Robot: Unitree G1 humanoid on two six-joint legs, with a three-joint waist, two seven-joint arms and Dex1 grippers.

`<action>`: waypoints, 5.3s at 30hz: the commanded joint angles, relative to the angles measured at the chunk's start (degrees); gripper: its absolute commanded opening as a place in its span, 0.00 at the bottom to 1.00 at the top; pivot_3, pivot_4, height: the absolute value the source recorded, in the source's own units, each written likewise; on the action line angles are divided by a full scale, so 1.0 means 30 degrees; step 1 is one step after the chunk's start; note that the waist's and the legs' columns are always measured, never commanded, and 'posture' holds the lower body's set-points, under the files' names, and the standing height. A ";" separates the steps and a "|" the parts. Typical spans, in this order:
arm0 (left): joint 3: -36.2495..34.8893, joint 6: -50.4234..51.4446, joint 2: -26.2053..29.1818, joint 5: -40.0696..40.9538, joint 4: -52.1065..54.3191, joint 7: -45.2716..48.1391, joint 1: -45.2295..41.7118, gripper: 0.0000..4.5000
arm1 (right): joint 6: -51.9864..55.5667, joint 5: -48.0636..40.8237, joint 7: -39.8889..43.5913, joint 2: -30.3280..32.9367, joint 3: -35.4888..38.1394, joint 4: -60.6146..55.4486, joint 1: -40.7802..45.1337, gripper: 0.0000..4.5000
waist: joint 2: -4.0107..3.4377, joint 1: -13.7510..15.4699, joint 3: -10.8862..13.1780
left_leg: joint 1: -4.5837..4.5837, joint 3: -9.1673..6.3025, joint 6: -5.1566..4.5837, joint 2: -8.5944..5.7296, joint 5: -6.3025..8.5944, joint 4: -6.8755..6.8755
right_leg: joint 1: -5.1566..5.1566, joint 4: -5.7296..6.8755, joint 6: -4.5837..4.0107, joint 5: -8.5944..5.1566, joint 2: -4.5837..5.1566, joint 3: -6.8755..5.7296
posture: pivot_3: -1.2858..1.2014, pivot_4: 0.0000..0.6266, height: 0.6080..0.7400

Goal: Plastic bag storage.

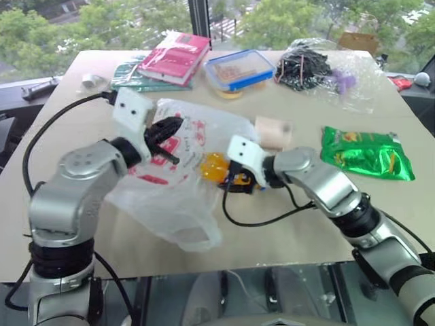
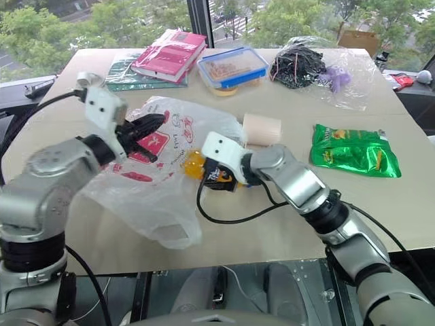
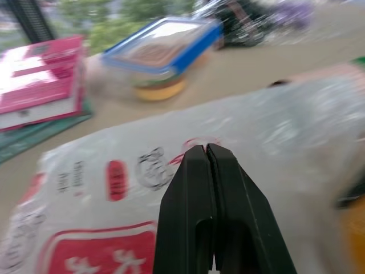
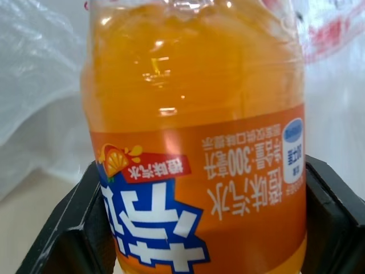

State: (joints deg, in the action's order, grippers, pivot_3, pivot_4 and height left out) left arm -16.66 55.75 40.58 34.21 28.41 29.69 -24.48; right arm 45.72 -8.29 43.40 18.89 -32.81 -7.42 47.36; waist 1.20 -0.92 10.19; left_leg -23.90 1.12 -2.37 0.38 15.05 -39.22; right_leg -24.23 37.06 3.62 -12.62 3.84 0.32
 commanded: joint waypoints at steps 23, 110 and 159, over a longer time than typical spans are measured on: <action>-0.6762 0.7680 0.5668 1.6000 0.4119 0.4784 1.1573 0.48 | -0.6312 0.6794 0.4158 0.3530 -0.1464 0.0903 -0.0263 0.71 | 0.0009 0.0237 -0.0008 | 0.0080 -0.0060 0.0090 -0.0017 -0.0049 -0.0006 | 0.0003 0.0165 -0.0145 -0.0075 0.0090 -0.0054 | 0.52 0.24 1.00; -0.2254 -0.4857 0.0197 1.9263 0.1932 -0.3139 0.7790 0.00 | -0.2066 0.2416 -0.2991 0.0763 0.5212 0.0829 -0.3797 0.99 | -0.0019 -0.0053 0.0006 | 0.0079 -0.0025 0.0048 -0.0006 -0.0027 0.0097 | -0.0010 0.0116 -0.0160 -0.0085 -0.0021 -0.0041 | 0.52 0.24 1.00; -0.3142 -0.4472 0.2730 2.0571 0.5693 -0.1879 1.0277 0.00 | -1.1707 -0.0126 0.7469 -0.3446 -0.0127 0.6336 0.1617 0.00 | -0.0037 0.0036 0.0022 | 0.0067 -0.0041 0.0129 0.0054 -0.0072 0.0113 | 0.0005 0.0015 -0.0127 -0.0066 -0.0085 -0.0041 | 0.52 0.24 1.00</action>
State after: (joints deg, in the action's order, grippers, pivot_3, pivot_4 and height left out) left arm -25.99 43.13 48.55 97.61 43.47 22.77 6.04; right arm 15.20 -10.18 63.61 9.11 -32.26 10.42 50.70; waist 1.09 -0.81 10.26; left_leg -23.70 0.98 -1.97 0.54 14.83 -38.87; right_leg -24.22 37.10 3.24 -12.82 3.57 0.17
